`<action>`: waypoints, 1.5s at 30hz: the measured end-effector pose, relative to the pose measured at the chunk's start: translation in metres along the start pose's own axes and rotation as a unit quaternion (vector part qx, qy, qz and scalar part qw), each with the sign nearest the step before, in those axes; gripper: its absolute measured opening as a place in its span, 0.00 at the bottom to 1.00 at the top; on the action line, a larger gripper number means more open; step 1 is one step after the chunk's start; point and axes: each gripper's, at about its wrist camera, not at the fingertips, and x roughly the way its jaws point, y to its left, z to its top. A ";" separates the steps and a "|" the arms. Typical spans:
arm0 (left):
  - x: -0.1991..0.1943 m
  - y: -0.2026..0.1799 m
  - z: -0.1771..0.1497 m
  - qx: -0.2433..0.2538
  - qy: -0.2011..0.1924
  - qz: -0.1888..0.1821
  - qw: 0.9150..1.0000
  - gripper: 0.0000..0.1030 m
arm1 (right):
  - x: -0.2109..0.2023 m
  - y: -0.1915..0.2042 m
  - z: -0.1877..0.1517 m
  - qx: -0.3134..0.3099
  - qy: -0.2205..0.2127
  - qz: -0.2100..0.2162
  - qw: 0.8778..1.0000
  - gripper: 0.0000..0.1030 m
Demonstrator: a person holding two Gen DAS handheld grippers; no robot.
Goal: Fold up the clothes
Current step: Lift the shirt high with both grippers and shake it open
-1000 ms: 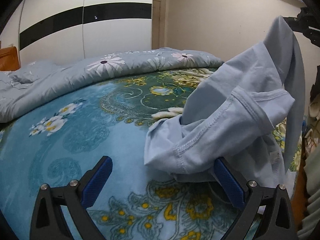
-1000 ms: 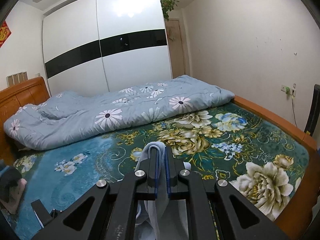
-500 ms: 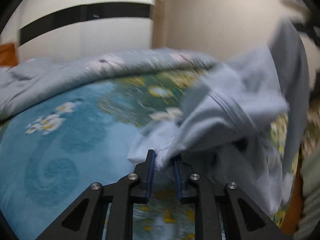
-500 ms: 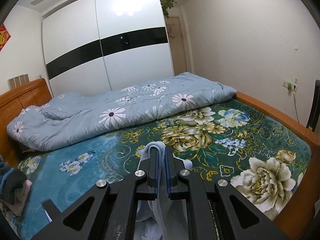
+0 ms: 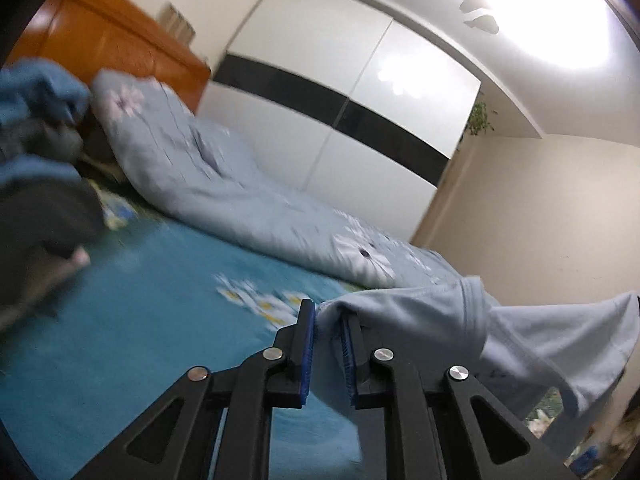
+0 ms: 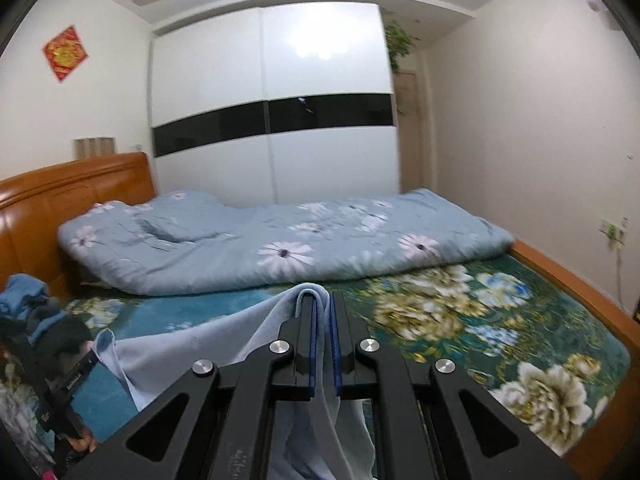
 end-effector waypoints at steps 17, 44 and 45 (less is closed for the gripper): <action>-0.091 -0.013 0.111 0.116 -0.123 0.057 0.984 0.14 | -0.018 0.035 0.033 0.019 -0.082 0.078 0.993 0.06; -0.116 -0.046 0.156 0.162 -0.074 0.032 0.983 0.13 | -0.011 0.027 0.071 0.031 -0.030 0.050 0.998 0.06; -0.102 -0.039 0.146 0.157 -0.053 0.032 0.986 0.13 | 0.002 0.025 0.068 0.034 -0.021 0.047 0.998 0.06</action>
